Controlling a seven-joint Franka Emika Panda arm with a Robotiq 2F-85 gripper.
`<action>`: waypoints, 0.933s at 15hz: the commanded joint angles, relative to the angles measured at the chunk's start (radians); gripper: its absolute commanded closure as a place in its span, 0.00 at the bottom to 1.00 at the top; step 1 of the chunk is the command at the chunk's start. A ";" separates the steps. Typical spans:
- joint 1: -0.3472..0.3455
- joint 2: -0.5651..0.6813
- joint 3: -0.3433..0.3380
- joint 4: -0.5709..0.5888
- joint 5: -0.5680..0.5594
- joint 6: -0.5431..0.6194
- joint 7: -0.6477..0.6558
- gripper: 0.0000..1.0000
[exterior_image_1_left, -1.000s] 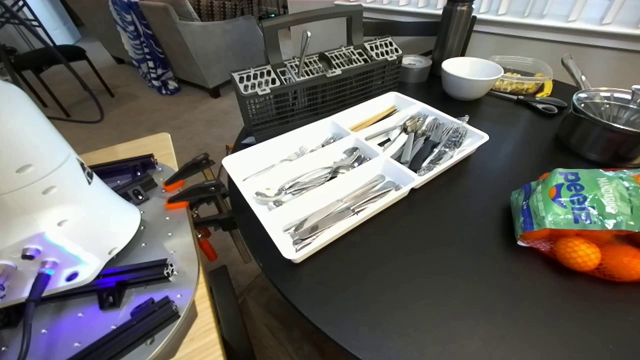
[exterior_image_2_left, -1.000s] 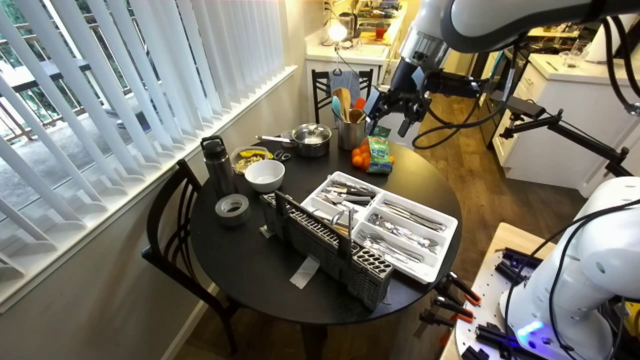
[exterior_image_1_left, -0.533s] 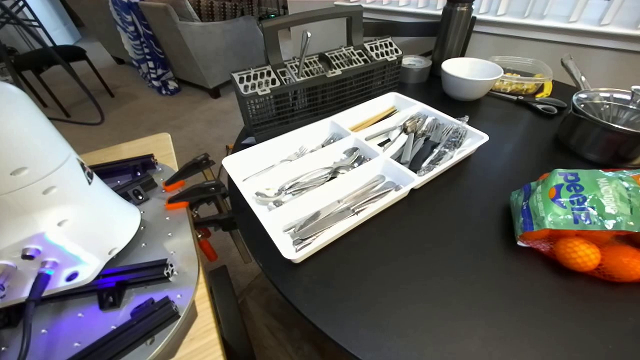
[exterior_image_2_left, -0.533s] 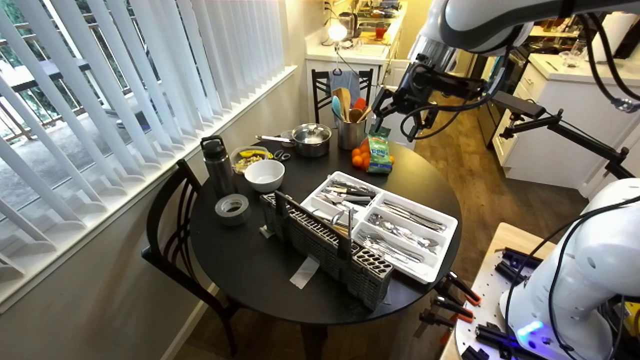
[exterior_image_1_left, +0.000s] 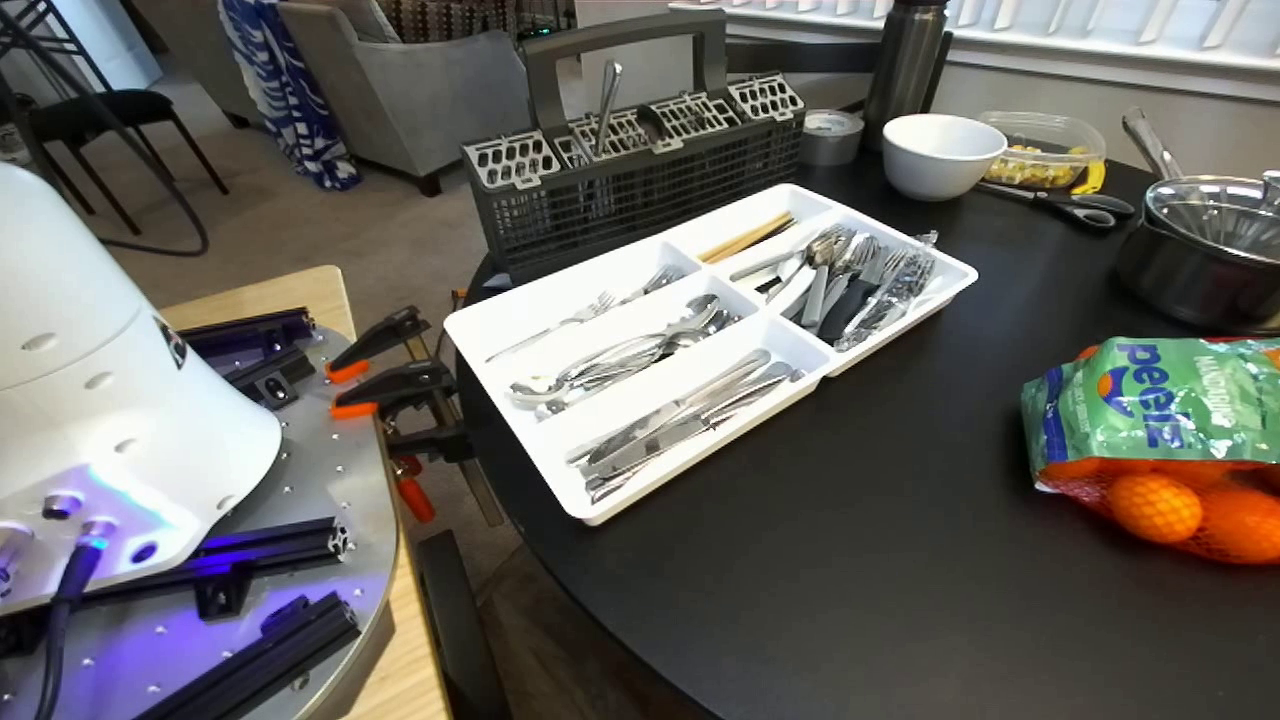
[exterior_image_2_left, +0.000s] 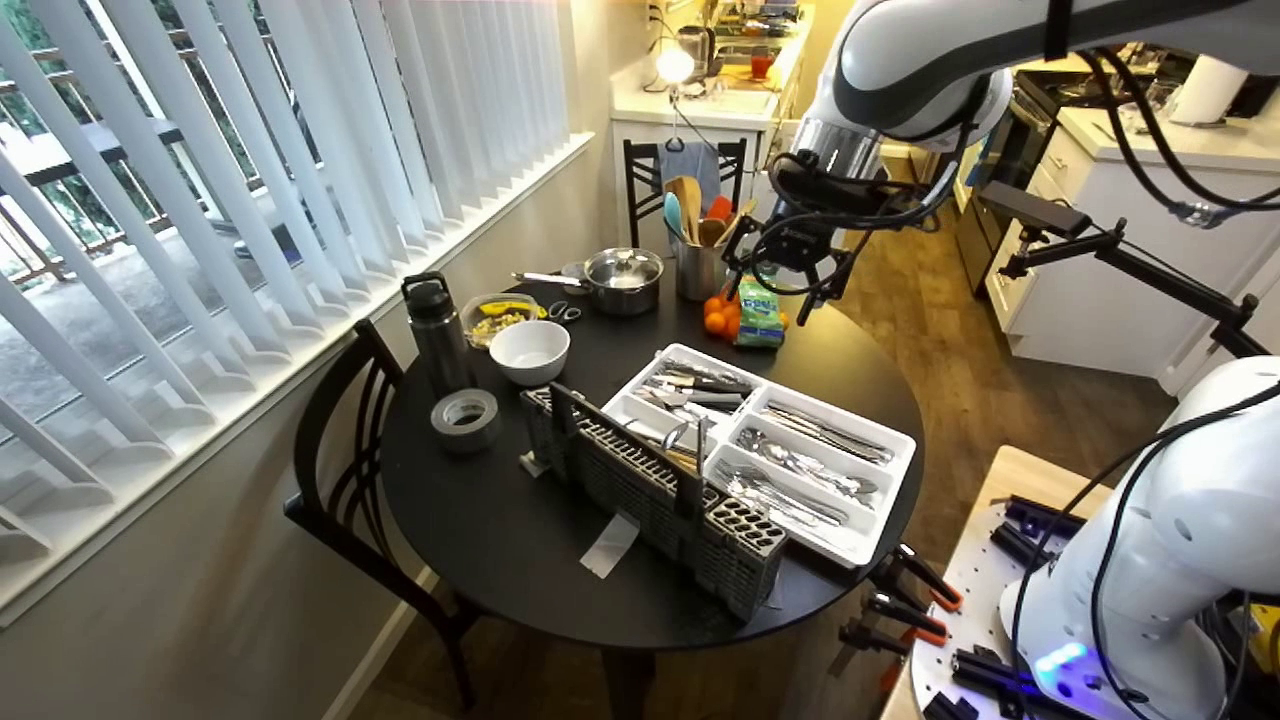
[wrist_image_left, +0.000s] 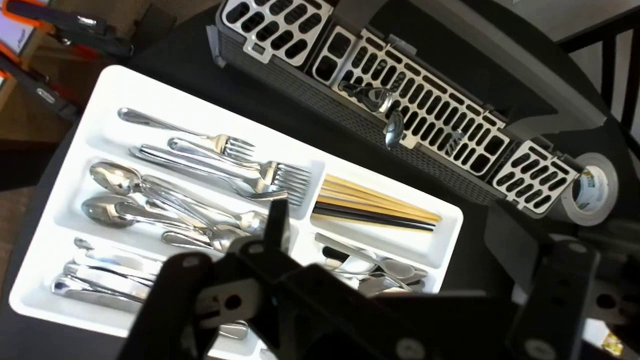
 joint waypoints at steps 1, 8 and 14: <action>0.002 0.051 0.017 -0.021 0.029 0.059 0.105 0.00; 0.075 0.224 0.037 -0.022 0.105 0.119 0.138 0.00; 0.136 0.292 0.066 -0.006 0.151 0.203 0.142 0.00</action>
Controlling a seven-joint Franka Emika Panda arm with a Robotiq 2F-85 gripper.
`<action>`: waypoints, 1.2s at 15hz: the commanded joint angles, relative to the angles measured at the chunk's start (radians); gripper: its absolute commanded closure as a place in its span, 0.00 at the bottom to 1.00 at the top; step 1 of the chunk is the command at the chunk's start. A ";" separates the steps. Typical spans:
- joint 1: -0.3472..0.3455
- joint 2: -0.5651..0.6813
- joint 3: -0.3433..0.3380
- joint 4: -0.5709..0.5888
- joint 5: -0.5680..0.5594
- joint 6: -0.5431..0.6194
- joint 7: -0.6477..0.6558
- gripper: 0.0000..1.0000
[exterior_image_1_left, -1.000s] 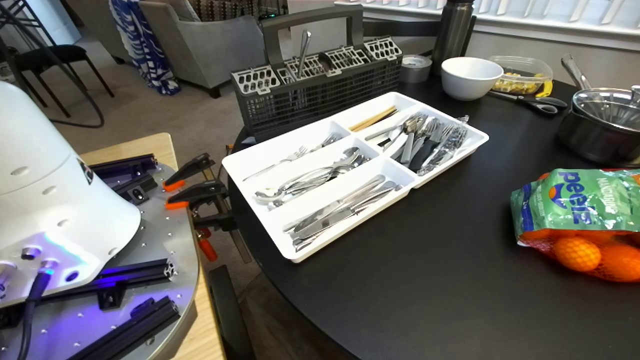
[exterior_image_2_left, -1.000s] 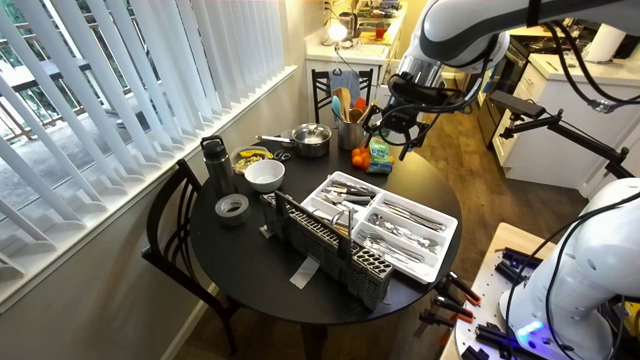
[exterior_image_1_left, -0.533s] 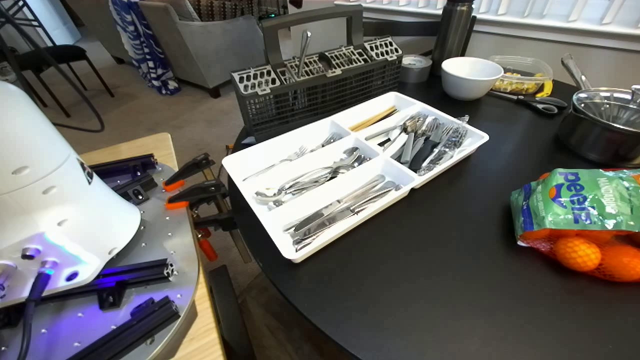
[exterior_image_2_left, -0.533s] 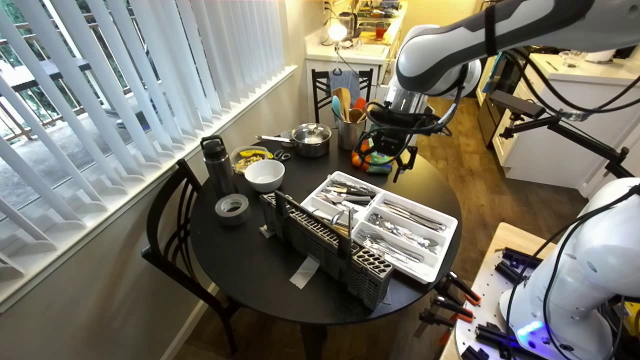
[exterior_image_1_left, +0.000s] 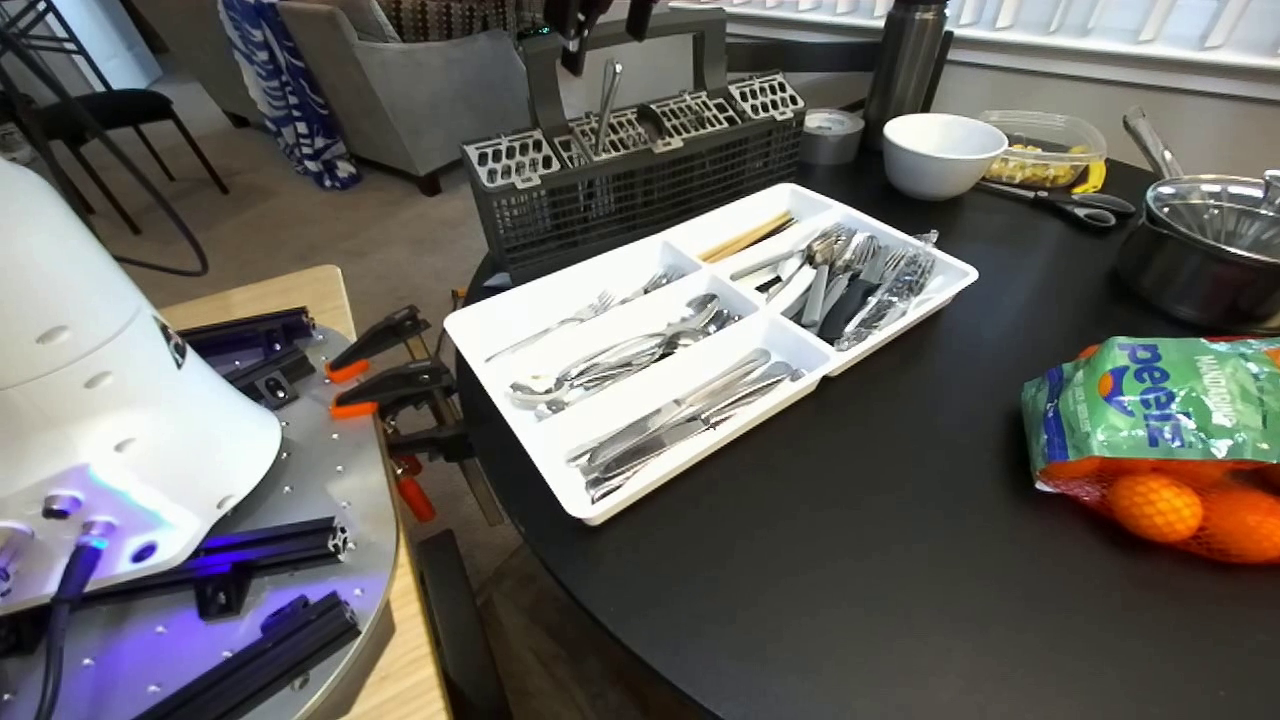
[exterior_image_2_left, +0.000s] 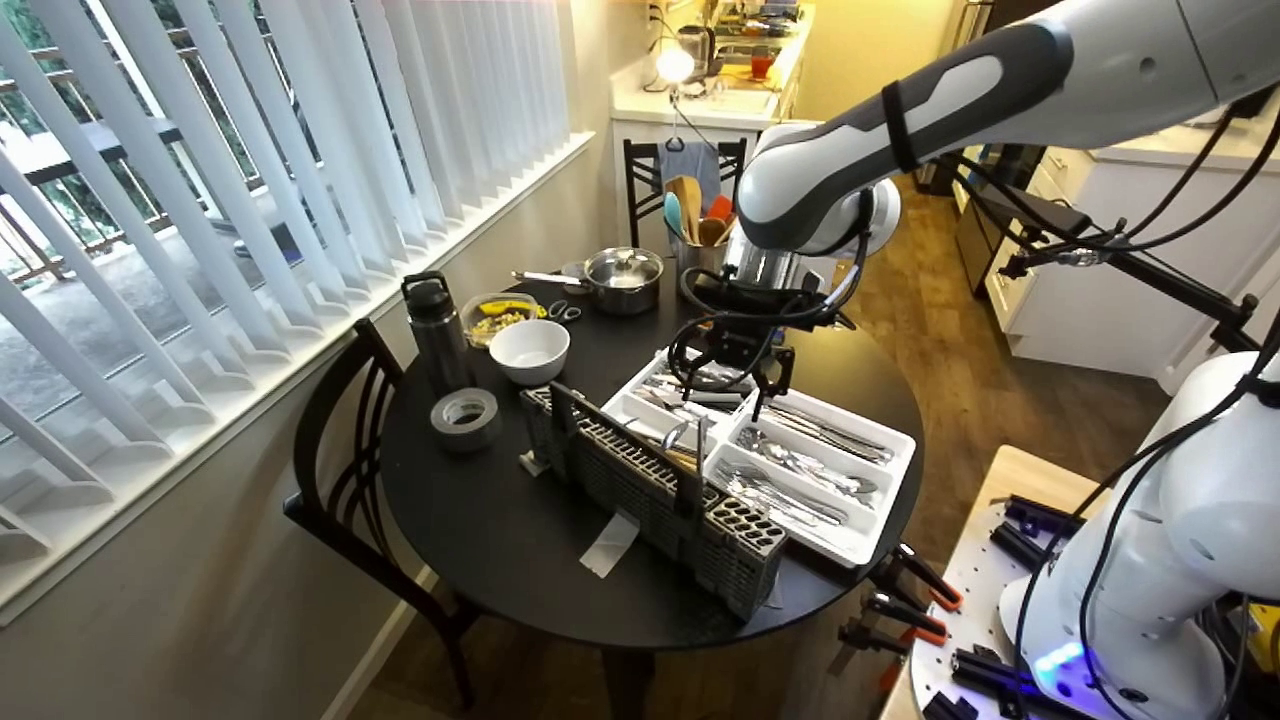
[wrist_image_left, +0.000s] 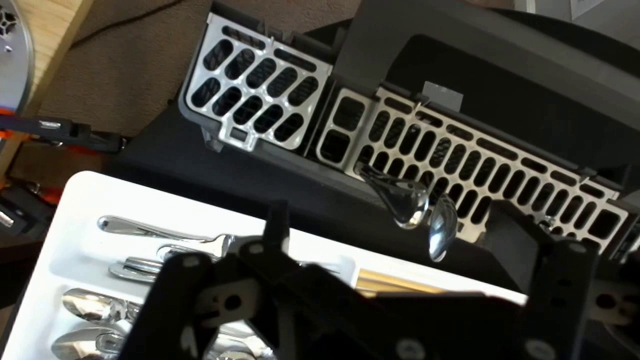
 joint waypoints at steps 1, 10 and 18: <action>0.026 0.036 0.019 0.019 0.025 0.065 0.040 0.00; 0.055 0.140 0.025 0.075 -0.016 0.104 0.137 0.39; 0.077 0.151 0.030 0.084 -0.052 0.098 0.212 0.88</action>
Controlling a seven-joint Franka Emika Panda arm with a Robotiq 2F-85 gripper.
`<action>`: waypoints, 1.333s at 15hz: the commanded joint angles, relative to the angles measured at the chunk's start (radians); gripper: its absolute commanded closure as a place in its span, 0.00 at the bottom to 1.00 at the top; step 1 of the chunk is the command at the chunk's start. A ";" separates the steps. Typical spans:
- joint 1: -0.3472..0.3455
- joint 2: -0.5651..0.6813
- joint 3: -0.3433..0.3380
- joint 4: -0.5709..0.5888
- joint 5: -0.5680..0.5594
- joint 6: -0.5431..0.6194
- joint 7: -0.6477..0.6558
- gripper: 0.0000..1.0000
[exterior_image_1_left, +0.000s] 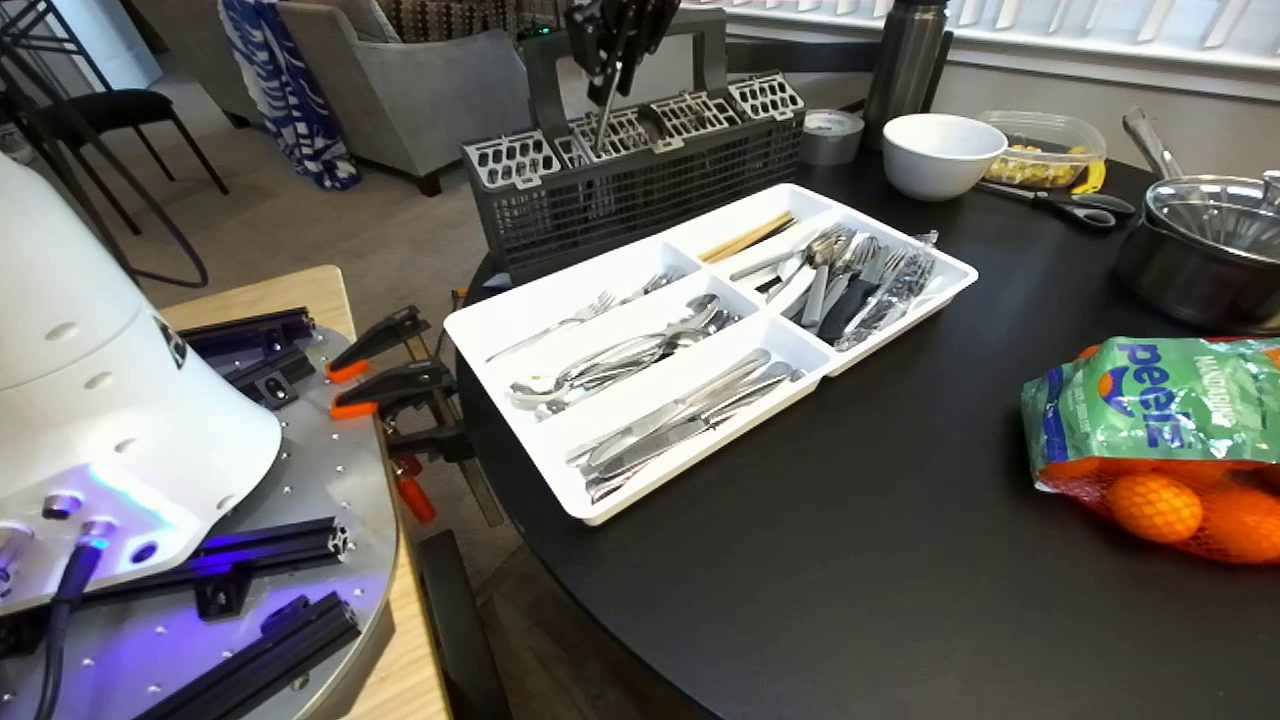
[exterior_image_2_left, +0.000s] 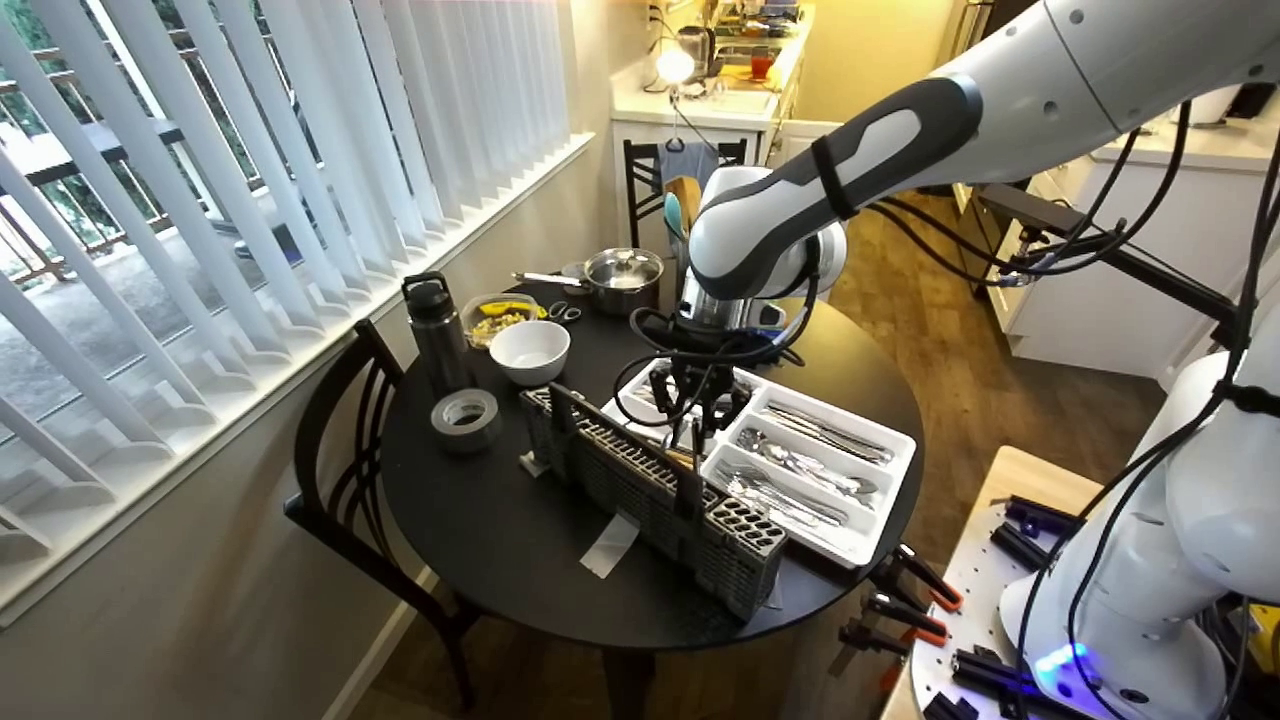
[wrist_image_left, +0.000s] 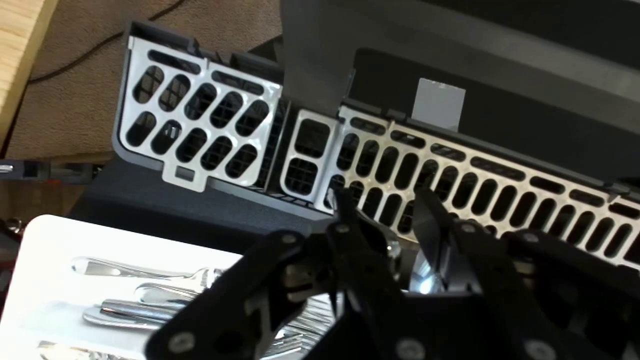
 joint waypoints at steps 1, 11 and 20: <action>0.009 -0.004 0.003 0.007 -0.040 0.005 0.057 0.94; 0.051 -0.135 0.042 -0.080 -0.237 0.096 0.102 0.97; 0.048 -0.295 0.119 -0.169 -0.324 0.145 0.137 0.97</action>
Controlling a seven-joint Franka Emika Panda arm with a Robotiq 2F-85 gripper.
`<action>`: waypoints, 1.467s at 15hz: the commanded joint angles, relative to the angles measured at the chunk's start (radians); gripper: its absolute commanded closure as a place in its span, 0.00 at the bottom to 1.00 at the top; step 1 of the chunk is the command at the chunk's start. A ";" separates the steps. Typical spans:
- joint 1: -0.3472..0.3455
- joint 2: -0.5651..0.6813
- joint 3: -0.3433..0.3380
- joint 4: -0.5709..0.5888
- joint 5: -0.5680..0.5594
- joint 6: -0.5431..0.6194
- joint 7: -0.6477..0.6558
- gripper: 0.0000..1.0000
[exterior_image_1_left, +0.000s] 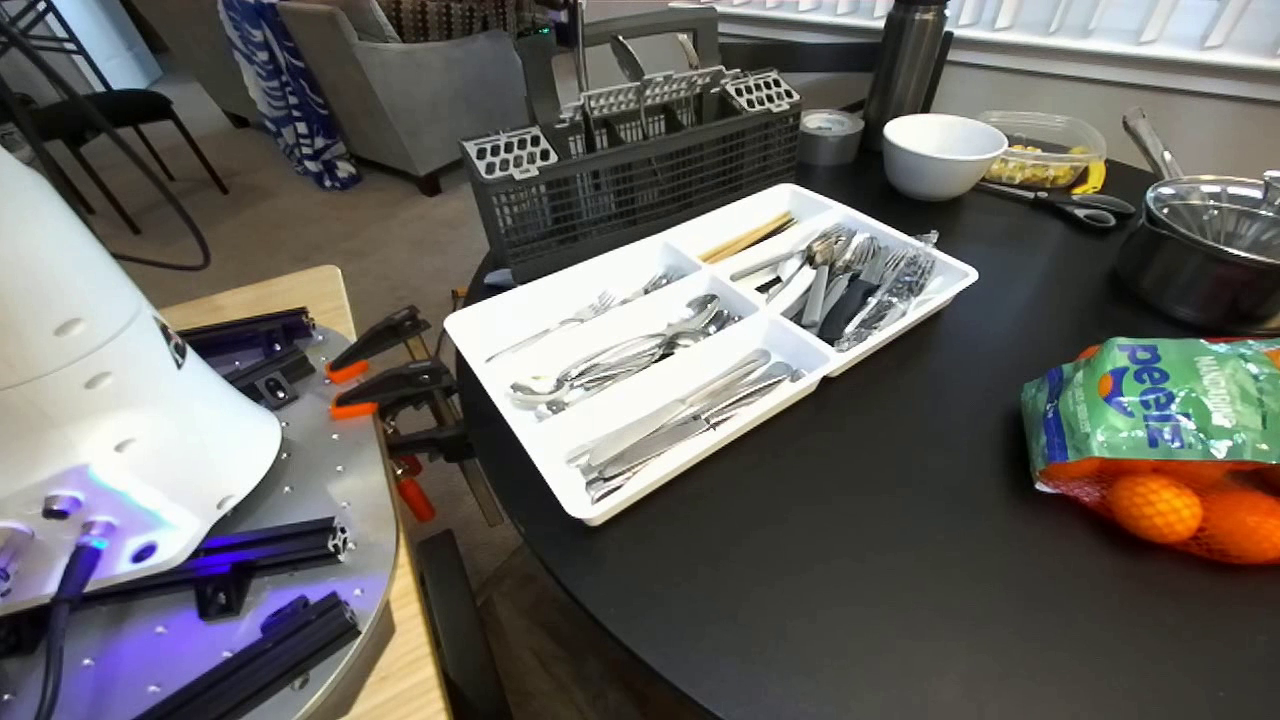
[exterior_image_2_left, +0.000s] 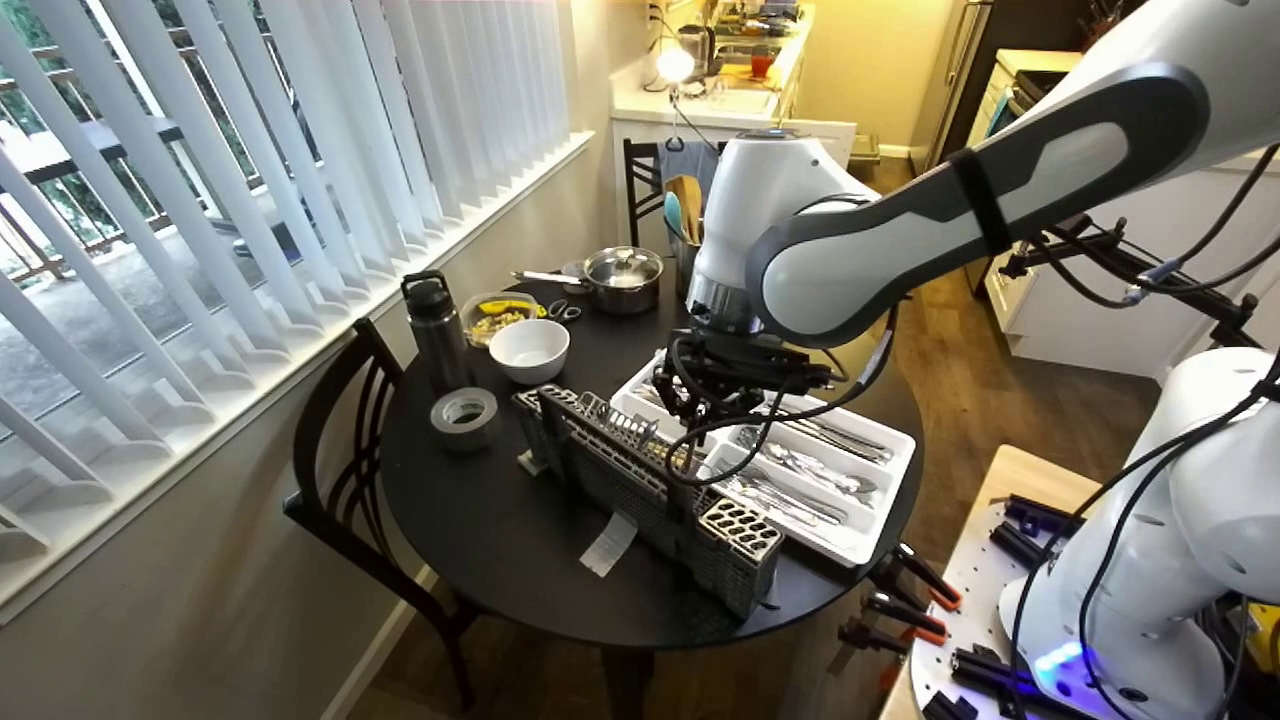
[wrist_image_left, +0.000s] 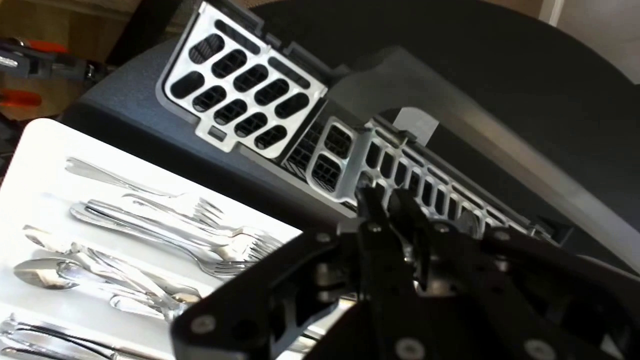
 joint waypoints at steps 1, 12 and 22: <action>-0.029 -0.049 0.019 -0.028 -0.062 0.028 0.086 0.97; -0.094 -0.001 0.008 -0.007 -0.217 0.043 0.406 0.97; -0.065 -0.027 -0.047 0.011 -0.081 -0.024 0.216 0.33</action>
